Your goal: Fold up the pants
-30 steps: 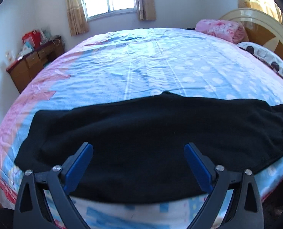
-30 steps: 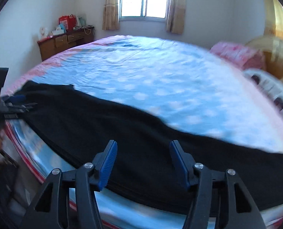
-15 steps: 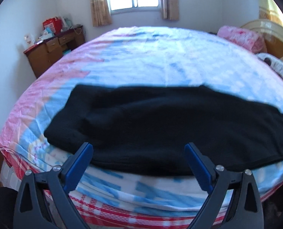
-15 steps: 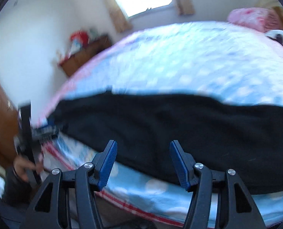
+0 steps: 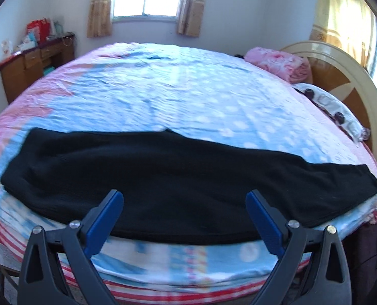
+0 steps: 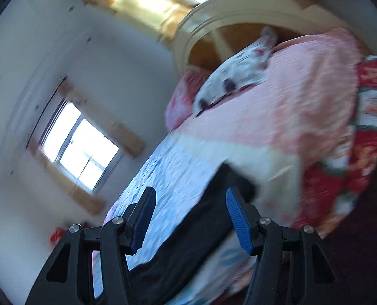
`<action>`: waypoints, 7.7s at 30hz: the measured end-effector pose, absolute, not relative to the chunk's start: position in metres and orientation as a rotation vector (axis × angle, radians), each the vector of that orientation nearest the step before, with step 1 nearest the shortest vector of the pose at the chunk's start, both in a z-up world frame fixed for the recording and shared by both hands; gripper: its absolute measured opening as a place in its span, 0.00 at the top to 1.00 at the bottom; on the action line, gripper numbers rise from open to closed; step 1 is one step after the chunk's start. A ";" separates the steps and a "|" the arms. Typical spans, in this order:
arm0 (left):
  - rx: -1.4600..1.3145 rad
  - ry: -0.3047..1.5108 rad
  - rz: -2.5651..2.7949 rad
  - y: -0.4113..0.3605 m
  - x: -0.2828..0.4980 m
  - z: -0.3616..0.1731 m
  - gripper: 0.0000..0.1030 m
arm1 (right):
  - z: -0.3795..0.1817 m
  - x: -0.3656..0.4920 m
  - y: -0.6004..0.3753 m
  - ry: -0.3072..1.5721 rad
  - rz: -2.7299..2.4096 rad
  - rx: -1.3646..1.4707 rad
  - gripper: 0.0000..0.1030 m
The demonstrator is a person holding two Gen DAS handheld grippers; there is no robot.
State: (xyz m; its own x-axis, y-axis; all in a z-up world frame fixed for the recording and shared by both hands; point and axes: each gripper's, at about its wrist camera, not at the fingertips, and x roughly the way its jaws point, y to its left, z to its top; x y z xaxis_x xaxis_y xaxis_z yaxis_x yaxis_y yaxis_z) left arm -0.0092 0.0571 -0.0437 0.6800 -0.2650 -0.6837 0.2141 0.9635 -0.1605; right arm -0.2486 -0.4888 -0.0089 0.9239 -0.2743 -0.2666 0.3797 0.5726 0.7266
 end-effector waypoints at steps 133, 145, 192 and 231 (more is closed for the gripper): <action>-0.429 0.795 0.086 0.234 0.024 -0.087 0.05 | -0.128 -0.043 -0.060 0.604 0.355 -0.007 0.34; -0.817 0.717 -0.090 0.270 0.021 -0.102 0.35 | -0.131 -0.042 -0.058 0.601 0.362 -0.013 0.32; -0.371 0.585 -0.282 0.146 0.043 -0.029 0.87 | -0.088 -0.054 -0.211 0.654 0.050 0.226 0.24; 0.481 0.616 -0.694 -0.099 -0.050 -0.068 0.37 | -0.071 -0.111 -0.356 0.530 -0.182 0.617 0.25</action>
